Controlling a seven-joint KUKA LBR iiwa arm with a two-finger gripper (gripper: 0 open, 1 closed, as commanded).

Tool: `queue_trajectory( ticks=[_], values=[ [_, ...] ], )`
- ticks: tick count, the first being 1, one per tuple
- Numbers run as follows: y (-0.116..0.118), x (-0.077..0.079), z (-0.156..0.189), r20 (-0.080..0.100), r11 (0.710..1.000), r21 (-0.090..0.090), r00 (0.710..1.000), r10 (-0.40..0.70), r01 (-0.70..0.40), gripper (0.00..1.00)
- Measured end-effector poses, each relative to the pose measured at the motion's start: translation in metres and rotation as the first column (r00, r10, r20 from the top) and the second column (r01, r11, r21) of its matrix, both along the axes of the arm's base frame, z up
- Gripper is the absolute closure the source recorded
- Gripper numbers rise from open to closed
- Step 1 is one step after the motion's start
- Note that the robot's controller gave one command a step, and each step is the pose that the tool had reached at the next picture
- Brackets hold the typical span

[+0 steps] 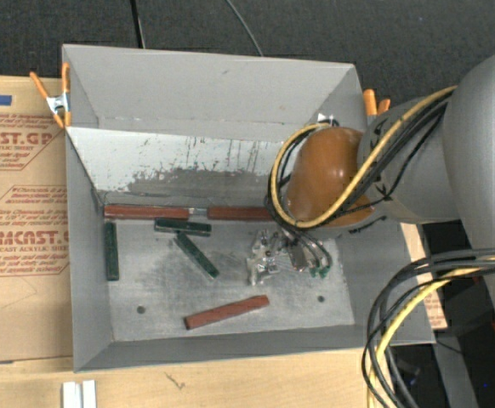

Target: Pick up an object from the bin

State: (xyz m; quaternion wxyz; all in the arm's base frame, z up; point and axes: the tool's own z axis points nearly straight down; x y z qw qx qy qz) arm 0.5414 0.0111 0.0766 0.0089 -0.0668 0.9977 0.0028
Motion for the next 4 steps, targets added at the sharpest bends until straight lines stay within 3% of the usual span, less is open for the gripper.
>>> queue_trajectory(
  ticks=[1,3,4],
  values=[
    [-0.003,-0.005,-0.004,-0.017,1.0,-0.005,1.0,0.0,0.0,0.0],
    [-0.001,-0.004,-0.004,-0.015,1.0,-0.006,1.0,-0.001,0.001,0.0],
    [0.041,-0.003,-0.002,-0.007,1.0,-0.008,1.0,0.019,-0.019,0.0]
  ],
)
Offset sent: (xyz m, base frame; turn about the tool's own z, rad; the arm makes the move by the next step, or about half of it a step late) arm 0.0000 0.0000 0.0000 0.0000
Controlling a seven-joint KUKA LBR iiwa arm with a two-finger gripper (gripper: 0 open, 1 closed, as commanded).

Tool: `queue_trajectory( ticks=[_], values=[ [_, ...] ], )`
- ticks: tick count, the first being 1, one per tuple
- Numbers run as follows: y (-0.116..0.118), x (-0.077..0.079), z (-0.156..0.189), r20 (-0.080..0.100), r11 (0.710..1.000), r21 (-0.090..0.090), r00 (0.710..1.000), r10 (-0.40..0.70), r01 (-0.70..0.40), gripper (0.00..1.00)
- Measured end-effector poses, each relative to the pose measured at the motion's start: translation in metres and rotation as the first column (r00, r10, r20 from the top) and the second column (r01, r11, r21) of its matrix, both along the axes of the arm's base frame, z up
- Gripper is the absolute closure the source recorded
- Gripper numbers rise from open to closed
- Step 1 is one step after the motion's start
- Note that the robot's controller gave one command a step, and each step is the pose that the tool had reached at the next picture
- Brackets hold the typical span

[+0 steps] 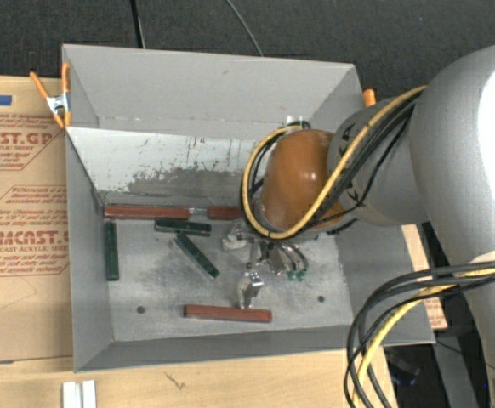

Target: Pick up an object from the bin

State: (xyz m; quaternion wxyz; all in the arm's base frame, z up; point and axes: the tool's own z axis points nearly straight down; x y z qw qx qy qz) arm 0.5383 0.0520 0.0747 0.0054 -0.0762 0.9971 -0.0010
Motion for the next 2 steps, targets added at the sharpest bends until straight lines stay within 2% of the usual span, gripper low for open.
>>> queue_trajectory(
  ticks=[1,2],
  values=[
    [0.012,-0.004,0.004,-0.007,0.998,0.003,0.998,-0.07,0.07,0.0],
    [0.068,-0.004,0.002,0.009,0.986,0.009,0.986,-0.169,0.169,1.0]
  ],
)
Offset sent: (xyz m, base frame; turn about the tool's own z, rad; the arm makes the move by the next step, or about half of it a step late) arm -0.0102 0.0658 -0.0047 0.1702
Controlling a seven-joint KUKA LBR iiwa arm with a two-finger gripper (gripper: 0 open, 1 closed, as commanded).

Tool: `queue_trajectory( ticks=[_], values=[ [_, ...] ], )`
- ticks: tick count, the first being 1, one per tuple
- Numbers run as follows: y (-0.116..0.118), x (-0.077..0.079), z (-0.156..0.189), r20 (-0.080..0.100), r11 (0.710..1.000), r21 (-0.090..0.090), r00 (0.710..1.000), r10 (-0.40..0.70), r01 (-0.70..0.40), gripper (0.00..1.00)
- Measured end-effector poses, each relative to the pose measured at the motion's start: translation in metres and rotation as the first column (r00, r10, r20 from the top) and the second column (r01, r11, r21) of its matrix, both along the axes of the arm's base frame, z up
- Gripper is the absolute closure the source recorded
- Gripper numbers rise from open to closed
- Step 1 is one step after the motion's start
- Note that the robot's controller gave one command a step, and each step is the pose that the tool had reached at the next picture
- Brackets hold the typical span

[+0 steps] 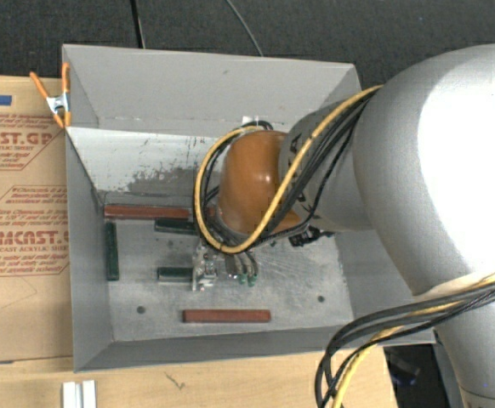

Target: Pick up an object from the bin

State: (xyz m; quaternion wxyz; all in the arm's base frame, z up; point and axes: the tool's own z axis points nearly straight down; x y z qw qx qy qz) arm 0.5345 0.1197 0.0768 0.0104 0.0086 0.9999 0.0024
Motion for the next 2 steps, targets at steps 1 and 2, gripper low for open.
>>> queue_trajectory(
  ticks=[1,2],
  values=[
    [0.0,0.0,0.0,0.0,1.0,0.0,1.0,0.0,0.0,1.0],
    [-0.002,-0.001,0.042,-0.026,1.0,-0.005,1.0,0.009,-0.009,1.0]
  ],
)
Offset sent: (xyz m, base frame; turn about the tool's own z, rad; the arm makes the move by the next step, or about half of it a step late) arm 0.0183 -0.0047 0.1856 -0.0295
